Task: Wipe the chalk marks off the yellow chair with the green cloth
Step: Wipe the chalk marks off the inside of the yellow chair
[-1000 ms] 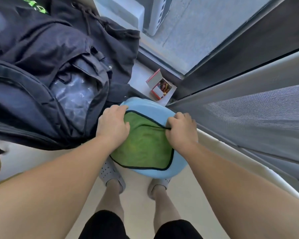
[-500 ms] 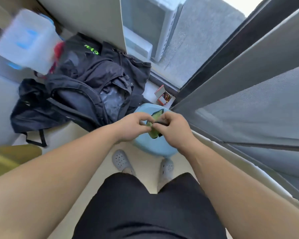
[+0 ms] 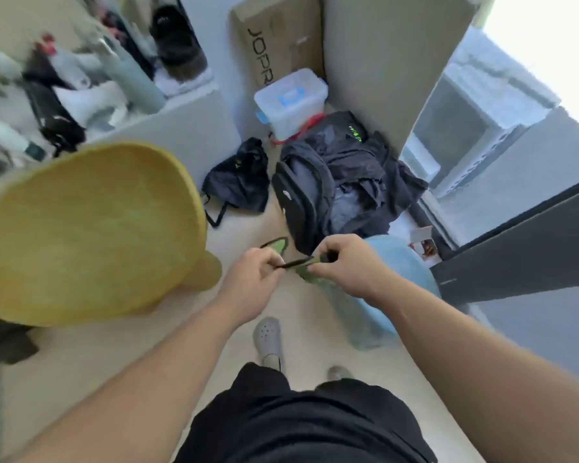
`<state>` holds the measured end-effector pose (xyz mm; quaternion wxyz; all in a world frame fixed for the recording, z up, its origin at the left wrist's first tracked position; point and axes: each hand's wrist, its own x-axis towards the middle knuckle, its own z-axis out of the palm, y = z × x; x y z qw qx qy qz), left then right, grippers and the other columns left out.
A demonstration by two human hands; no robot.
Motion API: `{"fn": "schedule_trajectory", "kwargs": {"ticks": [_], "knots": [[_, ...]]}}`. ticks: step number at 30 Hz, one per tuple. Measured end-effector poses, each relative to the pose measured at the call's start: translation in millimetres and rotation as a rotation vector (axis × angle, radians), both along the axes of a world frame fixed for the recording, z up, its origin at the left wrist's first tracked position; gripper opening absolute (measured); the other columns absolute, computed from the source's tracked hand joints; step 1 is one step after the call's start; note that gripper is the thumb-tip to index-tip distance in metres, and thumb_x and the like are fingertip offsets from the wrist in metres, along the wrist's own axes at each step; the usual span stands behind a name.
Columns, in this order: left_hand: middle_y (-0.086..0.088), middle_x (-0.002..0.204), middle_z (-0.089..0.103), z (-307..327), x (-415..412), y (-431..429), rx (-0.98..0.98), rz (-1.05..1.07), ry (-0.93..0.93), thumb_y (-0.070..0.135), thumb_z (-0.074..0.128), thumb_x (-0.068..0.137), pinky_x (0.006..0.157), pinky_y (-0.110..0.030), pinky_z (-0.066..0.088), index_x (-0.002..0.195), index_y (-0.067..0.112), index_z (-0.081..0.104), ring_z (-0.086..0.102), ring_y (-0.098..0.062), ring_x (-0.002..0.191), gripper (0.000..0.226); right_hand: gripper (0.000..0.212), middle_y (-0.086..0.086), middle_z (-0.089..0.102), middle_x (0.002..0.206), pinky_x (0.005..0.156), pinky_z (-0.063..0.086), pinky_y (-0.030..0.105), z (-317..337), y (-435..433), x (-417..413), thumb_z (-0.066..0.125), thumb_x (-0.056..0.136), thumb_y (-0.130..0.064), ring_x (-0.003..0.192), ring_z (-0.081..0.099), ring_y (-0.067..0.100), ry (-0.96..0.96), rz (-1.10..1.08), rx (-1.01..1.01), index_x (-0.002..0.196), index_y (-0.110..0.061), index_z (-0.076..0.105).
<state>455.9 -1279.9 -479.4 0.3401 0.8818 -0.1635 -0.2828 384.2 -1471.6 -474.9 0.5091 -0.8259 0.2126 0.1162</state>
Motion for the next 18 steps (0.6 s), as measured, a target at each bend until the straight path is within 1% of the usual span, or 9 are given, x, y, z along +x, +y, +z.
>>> {"fn": "schedule_trajectory", "kwargs": {"ticks": [3,4,6,7,9,11,13,15,18], "knots": [[0.005,0.089,0.058,6.8,-14.9,71.3,-0.022,0.185,-0.052,0.017,0.068,0.09,0.061,-0.021,0.038,0.079,0.031,0.061,0.054,-0.006,0.069,0.02,0.026,0.013,0.066,0.078,0.059,0.043,0.031,8.6,68.9,10.7,0.082,0.078,-0.027,0.062,0.05,0.014,-0.018,0.149,-0.007,0.078,-0.008,0.064],[0.004,0.088,0.059,8.2,-16.7,95.6,-0.03,0.252,-0.054,0.016,0.07,0.089,0.064,-0.026,0.042,0.078,0.03,0.063,0.056,-0.008,0.072,0.019,0.024,0.012,0.066,0.077,0.059,0.044,0.032,12.1,92.2,14.6,0.081,0.079,-0.026,0.062,0.051,0.015,-0.021,0.191,-0.001,0.075,-0.011,0.062],[-0.003,0.08,0.064,9.3,-17.2,144.4,-0.067,0.373,-0.008,0.016,0.071,0.087,0.069,-0.037,0.053,0.077,0.025,0.068,0.062,-0.021,0.073,0.014,0.021,0.004,0.065,0.073,0.053,0.046,0.032,17.5,138.3,24.3,0.077,0.081,-0.021,0.056,0.054,0.015,-0.012,0.255,0.035,0.072,-0.019,0.058],[-0.006,0.075,0.065,8.6,-16.0,168.9,-0.084,0.418,0.004,0.016,0.071,0.086,0.069,-0.037,0.054,0.077,0.023,0.069,0.062,-0.023,0.07,0.012,0.019,0.0,0.064,0.074,0.051,0.048,0.031,19.0,161.7,30.9,0.076,0.083,-0.021,0.056,0.056,0.015,-0.001,0.29,0.037,0.074,-0.021,0.058],[-0.008,0.07,0.062,5.1,-9.9,217.7,-0.073,0.464,-0.022,0.018,0.07,0.087,0.059,-0.027,0.047,0.076,0.022,0.07,0.054,-0.015,0.063,0.012,0.013,-0.003,0.064,0.08,0.059,0.052,0.029,16.7,211.4,47.2,0.075,0.084,-0.025,0.07,0.062,0.016,0.004,0.36,-0.016,0.083,-0.021,0.063],[-0.001,0.067,0.056,-0.3,-0.1,267.1,-0.067,0.498,-0.039,0.02,0.069,0.088,0.054,-0.021,0.038,0.075,0.022,0.07,0.046,-0.009,0.059,0.014,0.013,-0.004,0.064,0.083,0.065,0.049,0.028,12.2,264.1,63.2,0.074,0.085,-0.025,0.076,0.06,0.016,0.015,0.359,-0.002,0.088,-0.017,0.064],[0.004,0.067,0.056,-7.6,11.4,321.9,-0.042,0.495,-0.036,0.021,0.069,0.089,0.057,-0.027,0.039,0.075,0.025,0.068,0.048,-0.011,0.061,0.015,0.014,-0.002,0.062,0.08,0.062,0.046,0.027,3.8,317.4,77.3,0.074,0.085,-0.022,0.071,0.056,0.014,0.043,0.325,0.045,0.088,-0.014,0.064],[0.007,0.077,0.057,-14.2,21.2,378.7,0.073,0.411,-0.057,0.025,0.068,0.089,0.064,-0.031,0.046,0.078,0.031,0.065,0.054,-0.015,0.07,0.013,0.014,0.0,0.063,0.074,0.055,0.046,0.027,-3.2,368.5,88.0,0.075,0.085,-0.019,0.063,0.056,0.014,0.106,0.294,0.085,0.087,-0.012,0.064],[0.005,0.095,0.053,-13.1,34.5,452.4,0.229,0.253,-0.092,0.025,0.065,0.091,0.075,-0.037,0.05,0.084,0.032,0.062,0.057,-0.02,0.084,0.01,0.009,-0.01,0.065,0.057,0.05,0.042,0.02,-7.3,438.9,102.2,0.074,0.088,-0.013,0.05,0.057,0.002,0.192,0.341,0.106,0.088,-0.01,0.066]]}}
